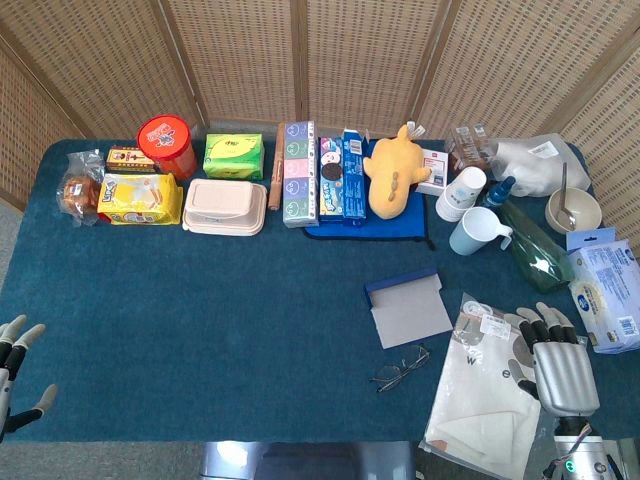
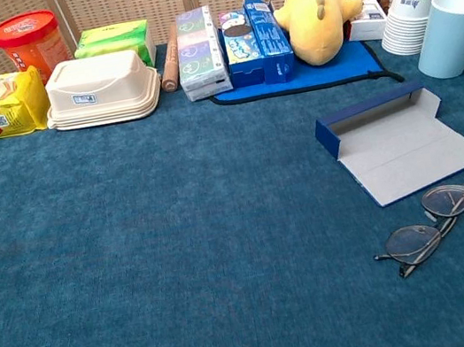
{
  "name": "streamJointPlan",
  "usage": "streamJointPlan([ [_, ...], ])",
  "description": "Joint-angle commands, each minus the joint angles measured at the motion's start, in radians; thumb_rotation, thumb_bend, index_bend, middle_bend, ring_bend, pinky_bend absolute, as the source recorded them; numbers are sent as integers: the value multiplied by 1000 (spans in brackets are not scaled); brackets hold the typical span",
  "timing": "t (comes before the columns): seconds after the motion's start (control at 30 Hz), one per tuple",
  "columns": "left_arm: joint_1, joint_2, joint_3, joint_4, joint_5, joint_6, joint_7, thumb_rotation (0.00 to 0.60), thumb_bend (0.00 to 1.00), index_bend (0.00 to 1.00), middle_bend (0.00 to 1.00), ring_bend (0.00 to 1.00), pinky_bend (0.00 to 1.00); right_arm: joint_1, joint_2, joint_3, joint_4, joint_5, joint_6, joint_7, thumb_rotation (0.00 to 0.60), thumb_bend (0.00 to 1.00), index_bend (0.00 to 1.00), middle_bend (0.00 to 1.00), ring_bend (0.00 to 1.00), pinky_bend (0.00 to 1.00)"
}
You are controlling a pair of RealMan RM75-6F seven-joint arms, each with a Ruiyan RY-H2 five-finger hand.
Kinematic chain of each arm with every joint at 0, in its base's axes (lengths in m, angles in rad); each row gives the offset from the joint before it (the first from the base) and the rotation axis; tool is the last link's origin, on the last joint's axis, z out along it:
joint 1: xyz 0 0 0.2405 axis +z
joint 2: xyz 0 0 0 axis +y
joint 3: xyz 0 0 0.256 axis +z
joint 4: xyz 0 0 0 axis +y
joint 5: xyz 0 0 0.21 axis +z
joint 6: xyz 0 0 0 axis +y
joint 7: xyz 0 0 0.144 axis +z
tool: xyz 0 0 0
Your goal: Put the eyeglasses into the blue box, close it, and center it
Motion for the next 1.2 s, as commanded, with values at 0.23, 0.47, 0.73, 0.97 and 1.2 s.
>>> streamJointPlan([
  [0.23, 2, 4, 2, -12, 14, 7, 5, 600, 283, 125, 38, 0, 0, 7, -6, -10, 11, -21, -13, 16, 600, 286, 263, 229, 123, 163],
  [0.47, -4, 28, -9, -31, 29, 18, 13, 600, 283, 124, 38, 0, 0, 29, -36, -41, 28, -84, -53, 30, 600, 286, 266, 230, 140, 234],
  [0.73, -33, 43, -23, -47, 22, -16, 7, 600, 283, 124, 38, 0, 0, 62, -98, -70, 49, -137, -112, 6, 600, 285, 270, 230, 141, 237],
  [0.97, -66, 48, -39, -54, 9, -53, 5, 600, 283, 124, 37, 0, 0, 107, -191, -62, 113, -153, -177, -80, 600, 284, 274, 232, 144, 237],
  [1.2, -79, 67, -49, -57, 14, -53, -9, 600, 283, 124, 37, 0, 0, 139, -253, -60, 159, -145, -225, -117, 600, 286, 274, 232, 145, 236],
])
